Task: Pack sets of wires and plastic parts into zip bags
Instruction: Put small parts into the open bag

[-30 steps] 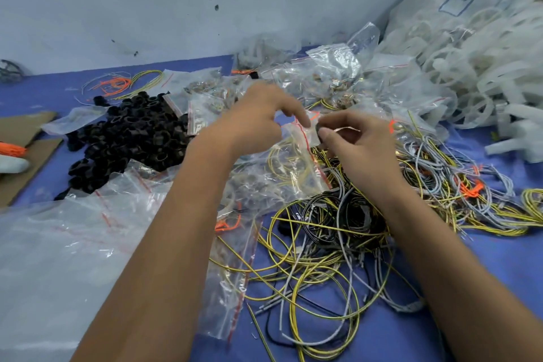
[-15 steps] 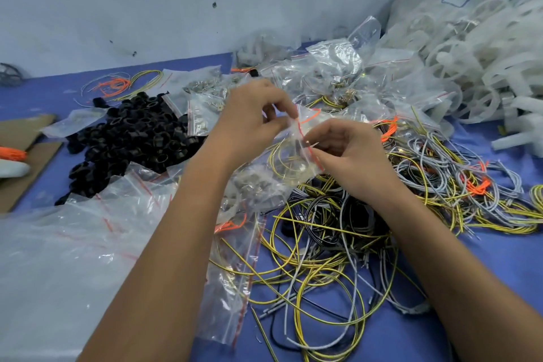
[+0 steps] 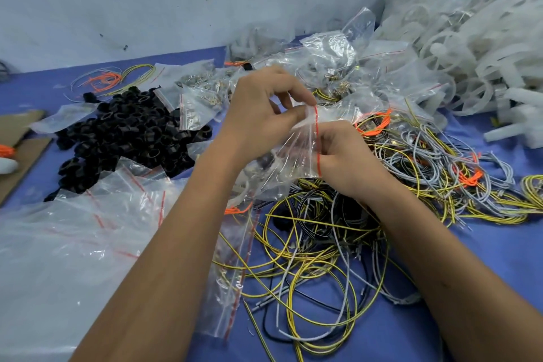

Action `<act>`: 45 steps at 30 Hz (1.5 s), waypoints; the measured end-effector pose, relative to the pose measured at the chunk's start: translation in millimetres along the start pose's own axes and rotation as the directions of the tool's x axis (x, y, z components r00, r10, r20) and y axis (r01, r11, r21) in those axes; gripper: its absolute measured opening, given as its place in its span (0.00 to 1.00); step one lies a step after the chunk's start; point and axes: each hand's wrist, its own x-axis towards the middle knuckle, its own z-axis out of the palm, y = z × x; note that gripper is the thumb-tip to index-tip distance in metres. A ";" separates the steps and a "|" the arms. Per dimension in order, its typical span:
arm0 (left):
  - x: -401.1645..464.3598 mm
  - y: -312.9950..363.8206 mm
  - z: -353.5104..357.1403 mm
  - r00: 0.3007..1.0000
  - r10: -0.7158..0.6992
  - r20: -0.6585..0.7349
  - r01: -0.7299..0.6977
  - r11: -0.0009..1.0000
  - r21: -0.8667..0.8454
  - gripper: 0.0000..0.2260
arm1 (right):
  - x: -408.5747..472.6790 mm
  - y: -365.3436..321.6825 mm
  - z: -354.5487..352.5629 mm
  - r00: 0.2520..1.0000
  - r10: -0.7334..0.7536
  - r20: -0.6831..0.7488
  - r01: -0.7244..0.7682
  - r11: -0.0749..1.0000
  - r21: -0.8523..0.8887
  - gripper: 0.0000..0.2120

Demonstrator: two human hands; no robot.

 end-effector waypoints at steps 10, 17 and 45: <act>-0.6 -1.1 -3.8 1.000 -0.015 -0.026 0.014 0.999 -0.036 0.07 | 9.3 -12.2 2.8 0.988 -0.004 0.158 0.044 0.967 -0.251 0.02; -1.2 -5.2 -4.9 1.000 -0.020 -0.008 0.020 0.999 -0.035 0.07 | 21.1 -8.3 2.9 0.905 0.059 0.422 0.117 0.918 -0.380 0.08; -19.9 -42.5 -38.4 0.618 -0.606 0.501 0.724 0.687 -0.062 0.23 | 13.3 1.6 -10.3 0.934 -0.068 -0.350 0.116 0.986 0.117 0.10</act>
